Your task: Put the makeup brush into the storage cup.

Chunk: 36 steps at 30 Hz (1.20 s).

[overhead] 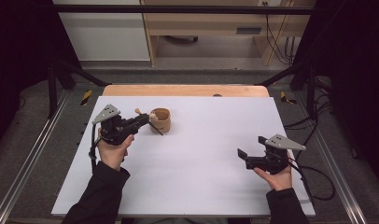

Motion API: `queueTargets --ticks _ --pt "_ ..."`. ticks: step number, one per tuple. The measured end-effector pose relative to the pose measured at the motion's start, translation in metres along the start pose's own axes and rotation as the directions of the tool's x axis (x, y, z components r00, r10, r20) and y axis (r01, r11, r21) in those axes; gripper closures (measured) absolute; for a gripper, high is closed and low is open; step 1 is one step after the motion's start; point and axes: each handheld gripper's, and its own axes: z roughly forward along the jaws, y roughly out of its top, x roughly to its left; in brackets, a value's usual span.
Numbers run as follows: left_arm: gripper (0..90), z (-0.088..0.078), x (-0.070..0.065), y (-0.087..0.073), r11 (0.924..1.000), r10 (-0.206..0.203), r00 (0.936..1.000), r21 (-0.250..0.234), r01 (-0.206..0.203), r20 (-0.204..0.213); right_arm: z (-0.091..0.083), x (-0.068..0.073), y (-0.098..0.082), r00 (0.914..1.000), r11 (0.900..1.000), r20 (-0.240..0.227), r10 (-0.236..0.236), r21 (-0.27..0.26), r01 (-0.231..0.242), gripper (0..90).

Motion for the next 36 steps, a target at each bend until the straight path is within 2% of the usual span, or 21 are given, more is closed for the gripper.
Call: queueTargets --ticks 5,13,27,36 --pt "83.5 0.004 0.000 0.009 0.9997 0.023 0.9997 0.006 -0.023 -0.010 -0.001 0.000 0.000 1.0000 1.000 -0.001 0.004 -0.008 -0.004 5.1" --pt "83.5 0.007 0.003 0.022 0.9996 0.025 0.9994 -0.009 -0.026 -0.026 -0.001 -0.001 0.001 1.0000 1.000 -0.002 0.000 -0.010 0.000 5.2" --pt "83.5 0.021 0.008 0.036 0.9979 0.063 0.9951 0.019 -0.061 -0.077 0.000 0.001 0.001 1.0000 1.000 -0.003 0.004 -0.001 -0.004 5.1" --pt "83.6 0.029 0.017 0.043 0.9980 0.061 0.9935 0.023 -0.059 -0.096 0.000 0.001 0.001 1.0000 1.000 -0.005 0.004 -0.003 -0.004 5.1"
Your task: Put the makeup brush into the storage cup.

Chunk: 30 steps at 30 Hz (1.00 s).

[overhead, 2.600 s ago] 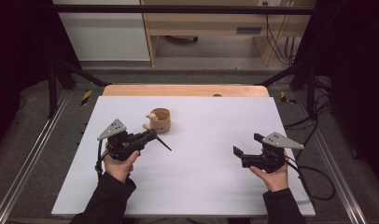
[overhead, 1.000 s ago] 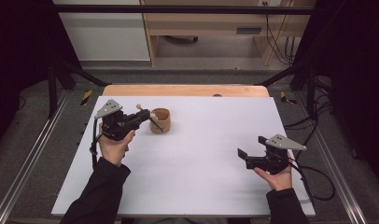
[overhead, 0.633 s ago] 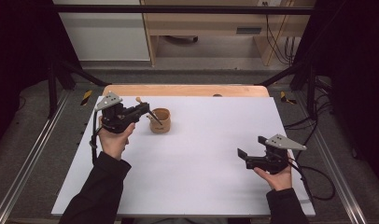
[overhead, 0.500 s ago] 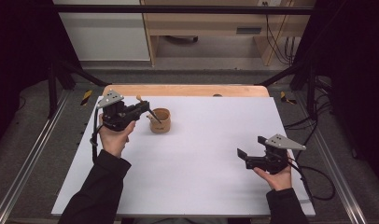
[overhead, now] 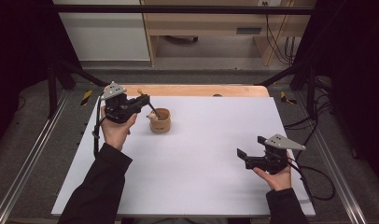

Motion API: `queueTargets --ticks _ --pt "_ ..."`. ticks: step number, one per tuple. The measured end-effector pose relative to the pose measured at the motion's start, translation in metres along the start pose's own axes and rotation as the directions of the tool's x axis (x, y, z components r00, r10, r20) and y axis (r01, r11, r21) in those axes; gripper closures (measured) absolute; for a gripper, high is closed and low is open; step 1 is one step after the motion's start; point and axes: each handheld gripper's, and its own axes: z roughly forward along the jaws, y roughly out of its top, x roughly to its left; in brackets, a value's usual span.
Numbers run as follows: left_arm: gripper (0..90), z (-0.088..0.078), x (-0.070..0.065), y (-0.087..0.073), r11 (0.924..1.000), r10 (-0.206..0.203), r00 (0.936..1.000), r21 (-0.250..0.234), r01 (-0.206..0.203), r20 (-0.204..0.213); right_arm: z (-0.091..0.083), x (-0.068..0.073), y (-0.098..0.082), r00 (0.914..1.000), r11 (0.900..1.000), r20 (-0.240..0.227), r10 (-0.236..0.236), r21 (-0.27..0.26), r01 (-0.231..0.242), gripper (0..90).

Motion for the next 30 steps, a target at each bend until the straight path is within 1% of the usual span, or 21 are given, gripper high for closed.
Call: queueTargets --ticks 2,3,8,14,16,25,27,30 --pt "83.5 0.003 0.002 0.001 1.0000 0.000 1.0000 0.007 0.000 -0.006 0.001 0.000 0.000 1.0000 1.000 -0.001 -0.006 0.002 0.006 5.1" --pt "83.5 0.005 0.003 0.001 0.9999 0.002 1.0000 0.013 -0.002 -0.009 0.001 0.000 0.000 1.0000 1.000 -0.002 0.000 0.006 0.000 5.1" --pt "83.5 0.012 0.007 0.000 0.9999 -0.002 0.9998 0.015 0.002 -0.021 0.001 0.000 -0.001 1.0000 1.000 -0.004 -0.005 0.006 0.006 5.1" --pt "83.6 0.021 0.011 0.000 0.9996 0.000 0.9994 0.028 0.001 -0.036 0.002 0.001 -0.001 1.0000 1.000 -0.007 -0.003 0.005 0.003 5.0" --pt "83.6 0.024 0.012 -0.001 0.9995 0.001 0.9991 0.032 0.000 -0.042 0.003 0.001 -0.001 0.9999 1.000 -0.008 -0.008 0.007 0.008 5.0" --pt "83.6 0.038 0.014 -0.005 0.9988 0.002 0.9987 0.048 0.001 -0.051 0.003 0.001 -0.001 0.9999 1.000 -0.011 -0.003 0.008 0.003 5.0" --pt "83.6 0.041 0.013 -0.006 0.9985 0.007 0.9985 0.054 -0.004 -0.054 0.003 0.002 -0.001 0.9999 1.000 -0.011 -0.002 0.010 0.003 5.0" --pt "83.6 0.044 0.014 -0.007 0.9982 0.009 0.9984 0.059 -0.006 -0.056 0.004 0.001 -0.001 0.9999 1.000 -0.012 -0.011 0.009 0.011 5.0"
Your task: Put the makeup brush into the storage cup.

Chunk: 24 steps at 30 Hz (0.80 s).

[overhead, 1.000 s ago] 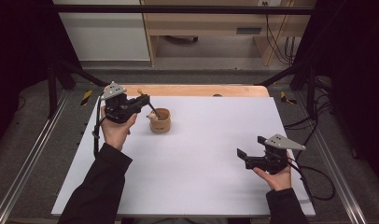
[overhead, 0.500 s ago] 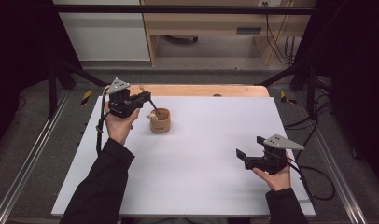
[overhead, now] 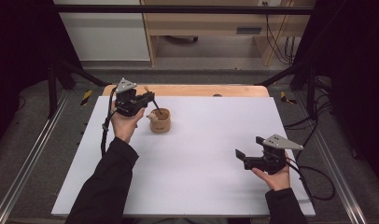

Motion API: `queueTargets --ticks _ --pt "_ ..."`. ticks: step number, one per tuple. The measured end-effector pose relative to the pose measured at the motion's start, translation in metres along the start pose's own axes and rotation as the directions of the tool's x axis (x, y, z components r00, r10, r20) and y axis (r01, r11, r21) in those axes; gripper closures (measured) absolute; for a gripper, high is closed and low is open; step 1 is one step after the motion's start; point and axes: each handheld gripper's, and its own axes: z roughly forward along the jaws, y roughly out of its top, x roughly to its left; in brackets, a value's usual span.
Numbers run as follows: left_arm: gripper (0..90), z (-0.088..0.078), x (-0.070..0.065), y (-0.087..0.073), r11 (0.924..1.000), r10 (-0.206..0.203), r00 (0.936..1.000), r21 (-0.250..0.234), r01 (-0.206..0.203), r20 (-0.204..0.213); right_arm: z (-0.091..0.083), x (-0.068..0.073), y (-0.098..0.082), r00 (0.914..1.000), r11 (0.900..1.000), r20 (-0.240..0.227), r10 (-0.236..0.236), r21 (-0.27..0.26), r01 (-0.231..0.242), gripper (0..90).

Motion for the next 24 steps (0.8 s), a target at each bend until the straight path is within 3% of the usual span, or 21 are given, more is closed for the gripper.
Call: queueTargets --ticks 8,24 --pt "83.6 0.009 0.000 -0.007 0.9988 0.027 0.9995 0.042 -0.026 -0.013 0.001 0.001 0.000 1.0000 1.000 0.000 0.001 0.004 -0.001 5.0" --pt "83.6 0.029 -0.004 -0.022 0.9941 0.044 0.9988 0.100 -0.042 -0.019 0.002 0.002 0.000 1.0000 1.000 -0.003 0.000 0.005 0.000 5.0"
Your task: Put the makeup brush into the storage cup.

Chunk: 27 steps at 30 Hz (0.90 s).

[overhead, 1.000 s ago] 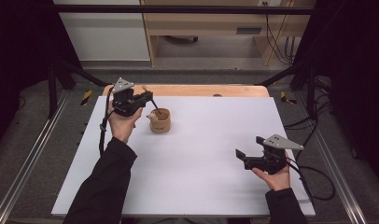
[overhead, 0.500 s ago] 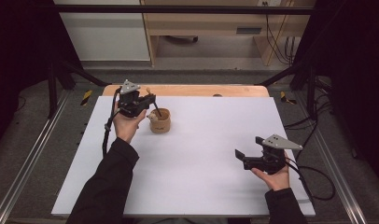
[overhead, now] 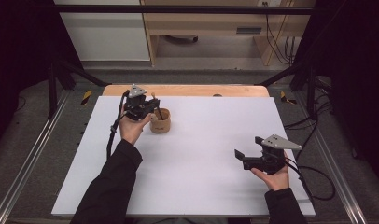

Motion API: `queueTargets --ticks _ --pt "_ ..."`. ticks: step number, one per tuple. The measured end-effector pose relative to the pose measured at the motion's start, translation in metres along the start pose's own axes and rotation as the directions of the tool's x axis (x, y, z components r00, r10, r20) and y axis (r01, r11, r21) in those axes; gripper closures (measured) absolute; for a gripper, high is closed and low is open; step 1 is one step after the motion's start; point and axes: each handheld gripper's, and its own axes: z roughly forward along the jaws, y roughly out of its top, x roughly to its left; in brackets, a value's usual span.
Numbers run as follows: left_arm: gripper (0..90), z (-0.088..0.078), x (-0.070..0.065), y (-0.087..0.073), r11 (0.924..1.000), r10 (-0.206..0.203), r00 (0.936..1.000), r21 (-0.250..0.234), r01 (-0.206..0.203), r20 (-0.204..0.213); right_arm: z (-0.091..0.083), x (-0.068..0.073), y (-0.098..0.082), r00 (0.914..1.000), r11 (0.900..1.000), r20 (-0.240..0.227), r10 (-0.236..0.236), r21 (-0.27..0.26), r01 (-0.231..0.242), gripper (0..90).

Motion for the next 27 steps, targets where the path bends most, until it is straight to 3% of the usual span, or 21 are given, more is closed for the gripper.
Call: queueTargets --ticks 7,27 --pt "83.6 0.007 0.000 -0.008 0.9998 -0.006 1.0000 0.020 0.006 -0.002 0.000 0.000 0.000 1.0000 1.000 0.001 -0.006 -0.001 0.006 5.0" --pt "83.4 0.017 -0.008 -0.017 0.9976 0.034 0.9994 0.060 -0.034 -0.010 0.002 0.001 -0.001 1.0000 1.000 -0.003 -0.005 0.004 0.005 5.1"
